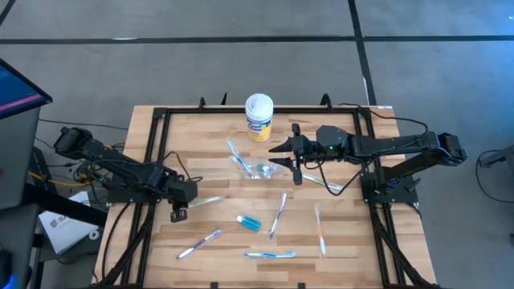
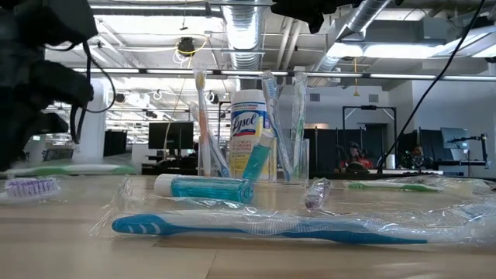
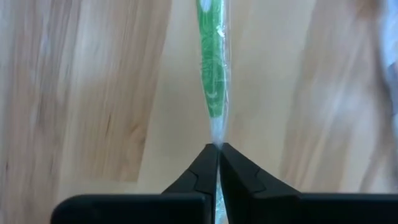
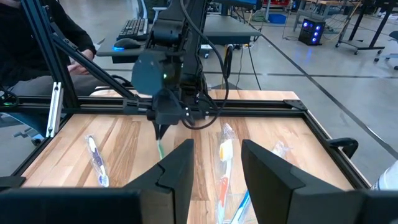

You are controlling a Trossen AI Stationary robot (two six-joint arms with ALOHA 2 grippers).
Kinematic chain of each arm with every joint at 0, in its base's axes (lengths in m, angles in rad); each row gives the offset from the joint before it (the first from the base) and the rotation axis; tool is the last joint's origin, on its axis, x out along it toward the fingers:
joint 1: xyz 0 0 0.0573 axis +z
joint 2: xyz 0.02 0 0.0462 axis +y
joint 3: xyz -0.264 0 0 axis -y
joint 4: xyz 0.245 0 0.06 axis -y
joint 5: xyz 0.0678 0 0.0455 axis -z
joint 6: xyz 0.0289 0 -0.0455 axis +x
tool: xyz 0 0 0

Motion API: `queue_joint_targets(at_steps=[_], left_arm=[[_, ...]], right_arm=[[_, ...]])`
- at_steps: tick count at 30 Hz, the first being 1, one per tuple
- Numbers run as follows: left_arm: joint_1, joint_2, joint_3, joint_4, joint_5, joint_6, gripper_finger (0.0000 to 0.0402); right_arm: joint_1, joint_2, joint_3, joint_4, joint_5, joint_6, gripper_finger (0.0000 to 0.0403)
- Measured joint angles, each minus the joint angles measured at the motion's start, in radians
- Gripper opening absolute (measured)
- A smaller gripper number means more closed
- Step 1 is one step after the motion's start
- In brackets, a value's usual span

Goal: Pick & Place toothbrushing station
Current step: Put the bottom green toothbrush into the transparent organizer

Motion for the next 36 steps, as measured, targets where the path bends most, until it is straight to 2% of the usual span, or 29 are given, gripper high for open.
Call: queue_joint_targets(at_steps=[16, 22, 30, 36], left_arm=[[0.000, 0.000, 0.162, 0.006, -0.001, -0.229, 0.0000], [0.000, 0.000, 0.237, 0.035, -0.001, -0.251, 0.0000], [0.001, 0.000, 0.273, 0.227, -0.002, -0.280, 0.0000], [0.001, 0.000, 0.273, 0.352, -0.002, -0.312, 0.0001]], right_arm=[[0.009, 0.000, 0.000, -0.049, 0.002, -0.061, 0.0124], [0.052, 0.000, 0.000, -0.078, 0.003, -0.132, 0.0124], [0.124, 0.000, 0.000, -0.093, 0.109, -0.233, 0.0124], [0.158, 0.000, 0.000, -0.093, 0.147, -0.285, 0.0124]])
